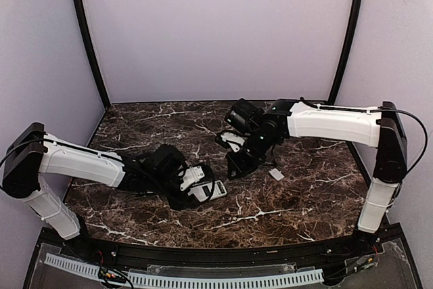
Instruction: Unload the batteries from the remote control
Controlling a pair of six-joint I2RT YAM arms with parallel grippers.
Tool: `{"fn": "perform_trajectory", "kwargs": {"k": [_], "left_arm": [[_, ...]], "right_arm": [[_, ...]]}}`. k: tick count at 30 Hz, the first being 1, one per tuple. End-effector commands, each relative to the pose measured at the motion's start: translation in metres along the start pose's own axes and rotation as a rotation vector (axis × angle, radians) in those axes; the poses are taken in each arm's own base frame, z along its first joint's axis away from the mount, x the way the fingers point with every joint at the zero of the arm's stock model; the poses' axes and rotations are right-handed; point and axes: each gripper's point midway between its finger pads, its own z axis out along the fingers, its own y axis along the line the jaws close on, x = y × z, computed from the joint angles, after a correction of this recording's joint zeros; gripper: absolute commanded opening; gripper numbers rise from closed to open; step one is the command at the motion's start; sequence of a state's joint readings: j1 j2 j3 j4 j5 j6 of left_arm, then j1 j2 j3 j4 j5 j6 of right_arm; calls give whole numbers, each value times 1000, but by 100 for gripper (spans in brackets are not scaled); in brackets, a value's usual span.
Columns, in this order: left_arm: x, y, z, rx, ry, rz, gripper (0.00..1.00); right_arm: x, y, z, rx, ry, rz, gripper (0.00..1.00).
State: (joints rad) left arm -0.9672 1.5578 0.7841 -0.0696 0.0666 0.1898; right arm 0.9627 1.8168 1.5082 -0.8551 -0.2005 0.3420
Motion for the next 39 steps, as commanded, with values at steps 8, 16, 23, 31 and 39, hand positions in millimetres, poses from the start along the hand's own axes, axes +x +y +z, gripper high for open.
{"fn": "perform_trajectory", "kwargs": {"k": [8,16,23,31,39], "left_arm": [[-8,0,0,-8,-6,3,0],[-11,0,-1,-9,-8,5,0],[-10,0,1,-9,1,7,0],[-13,0,1,-7,-1,7,0],[-14,1,2,-9,2,7,0]], "right_arm": [[-3,-3,10,37,16,-14,0],[-2,-4,16,42,29,-20,0],[1,-14,22,89,48,-21,0],[3,-17,26,107,64,-24,0],[8,-20,34,145,96,-36,0]]}}
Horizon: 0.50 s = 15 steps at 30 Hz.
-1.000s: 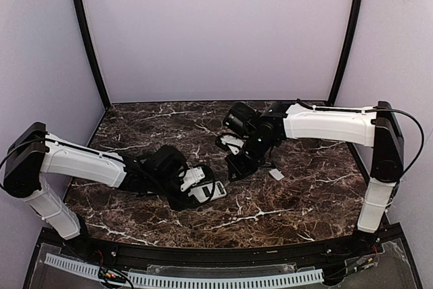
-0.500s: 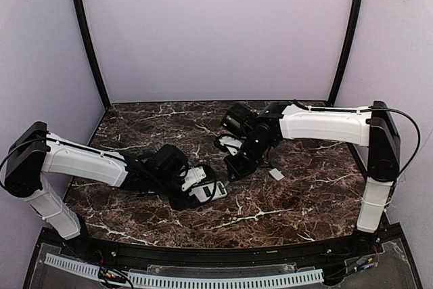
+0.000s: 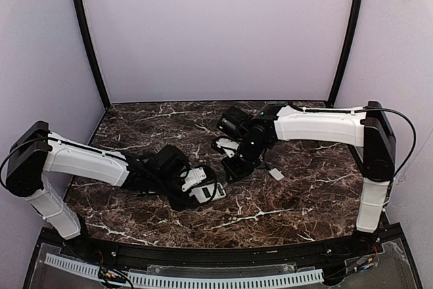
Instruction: Unload the batteries from the remote control
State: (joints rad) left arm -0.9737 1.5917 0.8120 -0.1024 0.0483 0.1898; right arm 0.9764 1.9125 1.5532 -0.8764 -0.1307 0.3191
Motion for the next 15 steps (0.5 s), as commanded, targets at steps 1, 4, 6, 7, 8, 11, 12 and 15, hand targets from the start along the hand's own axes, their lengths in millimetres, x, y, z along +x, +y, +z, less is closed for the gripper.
{"fn": "perform_trajectory", "kwargs": {"k": [1,4,6,7,8,11,12,15], "left_arm": [[-18,0,-4,-2,-38,4,0],[-19,0,-4,-2,-38,4,0],[-19,0,-4,-2,-39,5,0],[-19,0,-4,-4,-39,5,0],[-20,0,-4,-4,-41,5,0],[-20,1,-4,-5,-41,5,0],[-20,0,-4,-5,-41,4,0],[-21,0,-4,-2,-42,4,0]], "right_arm": [[8,-7,10,65,49,-15,0],[10,-8,11,80,60,-22,0],[10,-9,12,89,66,-25,0],[11,-9,13,94,71,-25,0],[11,-9,14,96,73,-28,0],[13,-8,17,100,85,-32,0],[13,-7,18,104,88,-36,0],[14,-7,22,120,100,-44,0]]}}
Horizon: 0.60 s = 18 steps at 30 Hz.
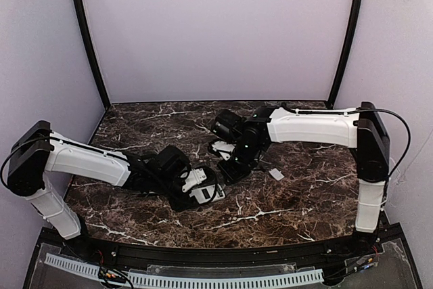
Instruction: Unload the batteries from the remote control
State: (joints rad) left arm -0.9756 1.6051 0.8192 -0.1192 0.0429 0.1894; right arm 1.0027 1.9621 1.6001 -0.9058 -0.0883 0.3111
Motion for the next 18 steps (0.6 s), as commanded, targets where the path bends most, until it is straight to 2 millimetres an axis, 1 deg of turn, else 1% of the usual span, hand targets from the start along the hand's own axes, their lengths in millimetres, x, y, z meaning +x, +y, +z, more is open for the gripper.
{"fn": "perform_trajectory", "kwargs": {"k": [1,11,18], "left_arm": [[-24,0,-7,-2,-65,5,0],[-25,0,-7,-5,-64,7,0],[-24,-1,-6,-5,-59,9,0]], "right_arm": [[16,-9,14,80,82,-16,0],[20,-9,20,109,107,-29,0],[22,-11,20,107,96,-32,0]]}}
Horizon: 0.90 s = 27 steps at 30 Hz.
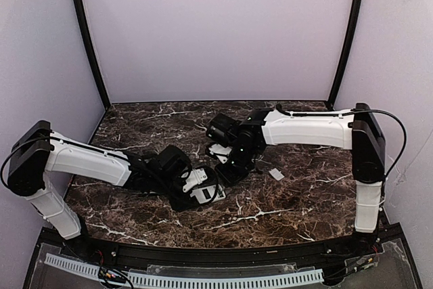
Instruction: Unload the batteries from the remote control
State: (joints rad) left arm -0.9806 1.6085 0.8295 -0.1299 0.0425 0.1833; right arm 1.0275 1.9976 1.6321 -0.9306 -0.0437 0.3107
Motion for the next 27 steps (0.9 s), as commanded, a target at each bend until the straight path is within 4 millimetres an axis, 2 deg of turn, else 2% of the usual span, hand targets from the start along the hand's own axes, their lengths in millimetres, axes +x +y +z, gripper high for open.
{"fn": "perform_trajectory", "kwargs": {"k": [1,5,13,27], "left_arm": [[-22,1,-6,-10,-61,11,0],[-19,1,-6,-12,-54,10,0],[-17,3,-5,-24,-61,2,0],[-20,12,-9,-87,-107,6,0]], "right_arm": [[22,-12,13,62,77,-15,0],[24,-14,12,47,60,-15,0],[26,-5,11,-106,25,5,0],[32,-10,17,-267,-14,67,0]]}}
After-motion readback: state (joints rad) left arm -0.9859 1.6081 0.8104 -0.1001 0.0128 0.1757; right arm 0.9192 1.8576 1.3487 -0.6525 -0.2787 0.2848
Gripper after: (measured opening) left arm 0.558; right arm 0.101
